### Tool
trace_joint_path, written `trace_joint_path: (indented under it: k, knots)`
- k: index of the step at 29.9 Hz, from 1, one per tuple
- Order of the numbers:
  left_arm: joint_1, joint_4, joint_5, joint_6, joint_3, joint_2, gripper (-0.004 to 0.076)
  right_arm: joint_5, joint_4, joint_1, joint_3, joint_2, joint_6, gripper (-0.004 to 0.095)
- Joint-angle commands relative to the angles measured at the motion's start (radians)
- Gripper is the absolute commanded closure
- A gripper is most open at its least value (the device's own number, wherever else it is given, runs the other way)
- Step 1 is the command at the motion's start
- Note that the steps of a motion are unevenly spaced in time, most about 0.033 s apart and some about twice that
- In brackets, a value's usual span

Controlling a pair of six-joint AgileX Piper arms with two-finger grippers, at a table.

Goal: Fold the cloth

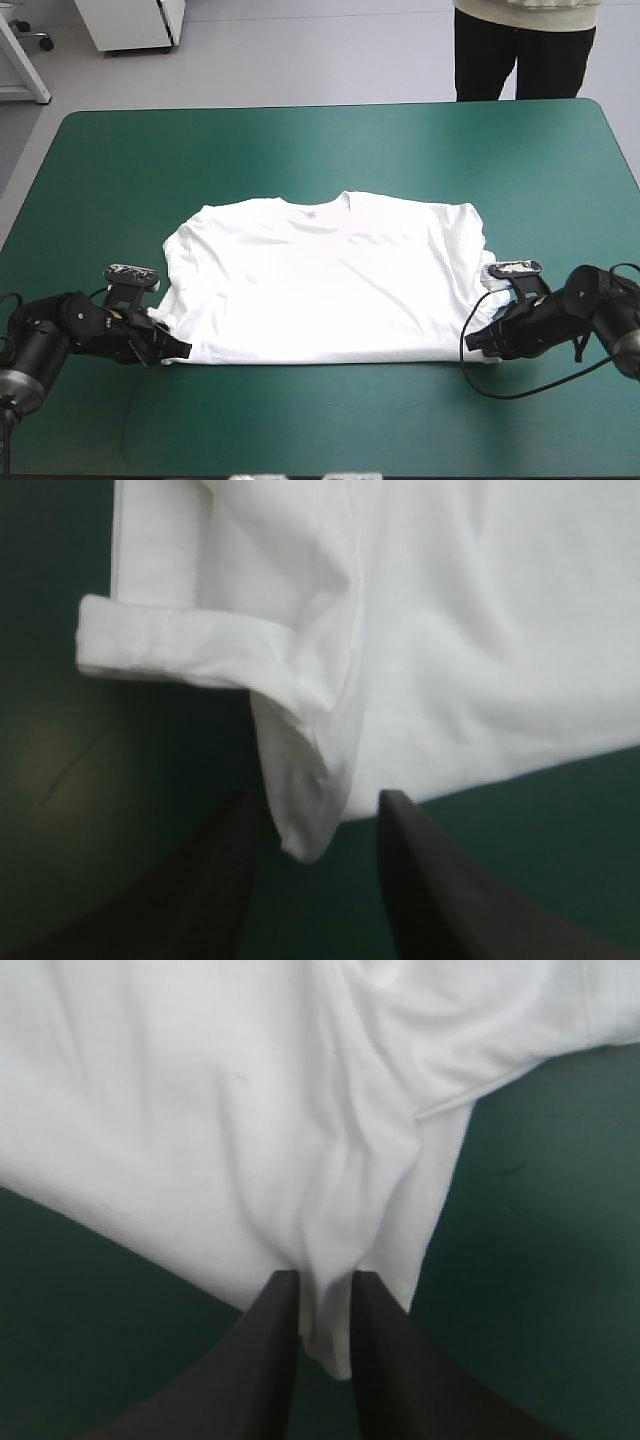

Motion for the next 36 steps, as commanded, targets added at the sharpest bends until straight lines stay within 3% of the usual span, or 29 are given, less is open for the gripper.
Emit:
trace_joint_path:
  k: [1, 12, 18, 28, 36]
  knots:
    - [0.000, -0.041, -0.002, -0.015, -0.030, -0.016, 0.0281, -0.010, 0.020, -0.004, -0.025, -0.061, 0.007, 0.0603]
    - [0.000, -0.064, -0.086, -0.129, -0.317, 0.003, 0.0283, 0.010, 0.029, -0.004, -0.277, -0.228, 0.076, 0.0588]
    - [0.013, 0.119, -0.088, -0.278, -0.449, 0.106, 0.0283, 0.048, 0.029, -0.004, -0.384, -0.226, 0.077, 0.0588]
    - [0.106, -0.025, -0.123, -0.214, -0.493, 0.398, 0.0283, 0.046, 0.029, -0.004, -0.387, -0.226, 0.070, 0.0588]
    - [0.106, -0.127, -0.235, -0.172, -0.493, 0.553, 0.0283, 0.050, 0.029, -0.004, -0.387, -0.226, 0.070, 0.0588]
